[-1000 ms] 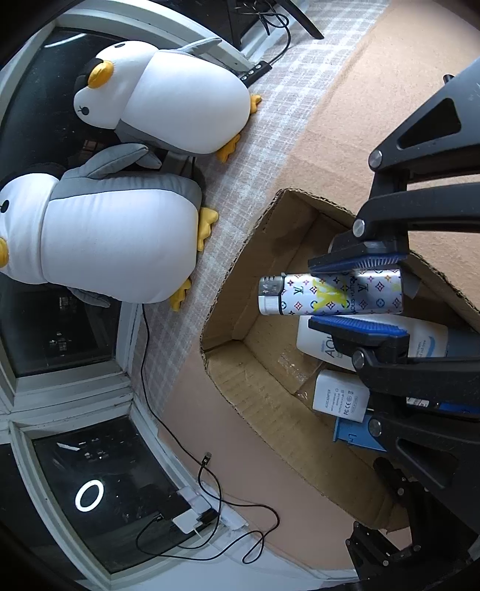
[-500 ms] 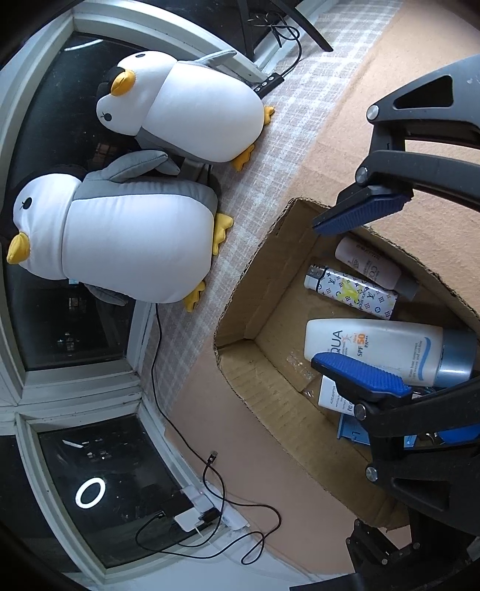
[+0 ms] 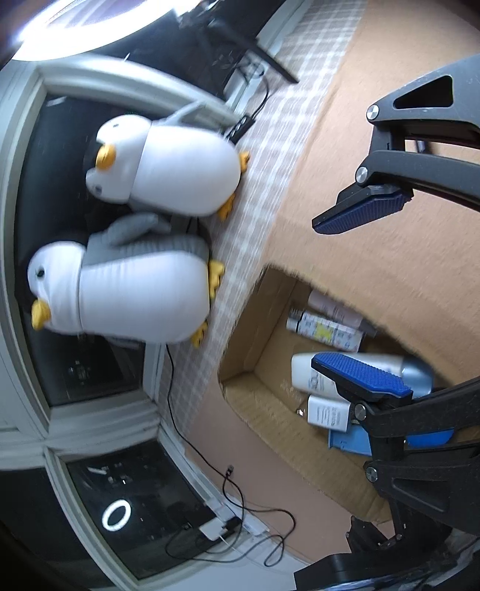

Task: Organize rigid objects
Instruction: 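Move the right gripper to the black cylinder on the floor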

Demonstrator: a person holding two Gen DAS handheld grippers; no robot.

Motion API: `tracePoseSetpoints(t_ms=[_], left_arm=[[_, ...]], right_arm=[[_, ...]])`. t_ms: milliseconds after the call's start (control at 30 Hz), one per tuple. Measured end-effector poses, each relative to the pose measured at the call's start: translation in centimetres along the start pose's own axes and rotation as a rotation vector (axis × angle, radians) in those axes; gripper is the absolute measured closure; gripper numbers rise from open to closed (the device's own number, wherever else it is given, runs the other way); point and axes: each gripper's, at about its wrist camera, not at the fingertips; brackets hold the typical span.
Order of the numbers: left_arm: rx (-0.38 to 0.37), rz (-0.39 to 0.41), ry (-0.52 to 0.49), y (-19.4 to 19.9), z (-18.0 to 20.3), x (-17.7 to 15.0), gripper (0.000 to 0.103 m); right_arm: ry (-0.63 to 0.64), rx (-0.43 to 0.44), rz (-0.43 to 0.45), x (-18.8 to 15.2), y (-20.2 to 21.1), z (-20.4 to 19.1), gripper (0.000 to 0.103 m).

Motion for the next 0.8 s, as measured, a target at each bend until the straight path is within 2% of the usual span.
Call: tracePoseSetpoints(t_ms=[200, 433, 700, 800], left_arm=[[0.001, 0.001, -0.001, 0.0, 0.0, 0.0, 0.062], [0.003, 0.002, -0.005, 0.1, 0.1, -0.1, 0.062], [0.008, 0.003, -0.010, 0.2, 0.3, -0.1, 0.062], [0.008, 0.003, -0.010, 0.1, 0.3, -0.1, 0.062]], right_arm=[[-0.069, -0.045, -0.017, -1.9, 1.4, 2.4, 0.040], [-0.225, -0.072, -0.082, -6.4, 1.8, 7.2, 0.040], [-0.396, -0.077, -0.147, -10.8, 1.4, 11.2, 0.040], [-0.473, -0.046, -0.156, -11.6, 0.9, 12.5, 0.041]])
Point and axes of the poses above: each gripper's, at about its wrist camera, not at the fingertips, and y roughly against the way its jaws point, z to its right, x to its top, and after that the axes turned 12 degrees about y, right-handed
